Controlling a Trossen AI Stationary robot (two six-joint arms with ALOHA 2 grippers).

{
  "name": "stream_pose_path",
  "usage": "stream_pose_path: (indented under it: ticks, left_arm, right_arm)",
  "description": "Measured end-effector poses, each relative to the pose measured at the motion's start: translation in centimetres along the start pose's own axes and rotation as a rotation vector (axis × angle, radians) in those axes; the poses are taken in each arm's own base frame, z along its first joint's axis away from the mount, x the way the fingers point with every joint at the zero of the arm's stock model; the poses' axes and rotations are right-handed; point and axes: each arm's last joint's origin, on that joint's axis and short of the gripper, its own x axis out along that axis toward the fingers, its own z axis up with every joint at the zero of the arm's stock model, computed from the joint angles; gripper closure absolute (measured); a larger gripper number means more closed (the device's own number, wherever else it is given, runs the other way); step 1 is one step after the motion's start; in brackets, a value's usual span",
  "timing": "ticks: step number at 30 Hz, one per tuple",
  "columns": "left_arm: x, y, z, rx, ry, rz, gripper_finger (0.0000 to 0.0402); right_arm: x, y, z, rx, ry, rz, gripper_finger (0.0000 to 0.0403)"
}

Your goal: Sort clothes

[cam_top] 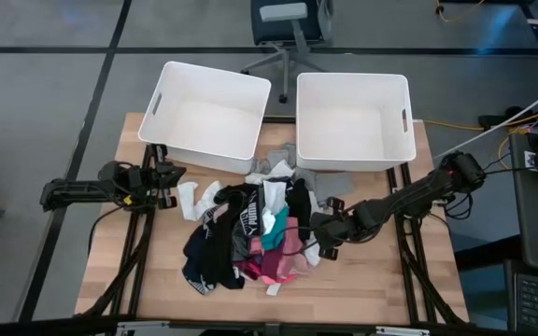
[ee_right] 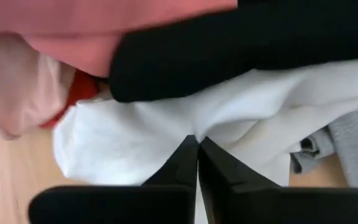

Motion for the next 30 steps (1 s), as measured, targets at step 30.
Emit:
stream_pose_path:
  ticks: [30]
  left_arm:
    - [0.0,0.0,0.0,-0.004,0.000,0.003,0.0398]
  right_arm:
    - [-1.0,0.3,0.7,0.140,0.044,0.016,0.0246]
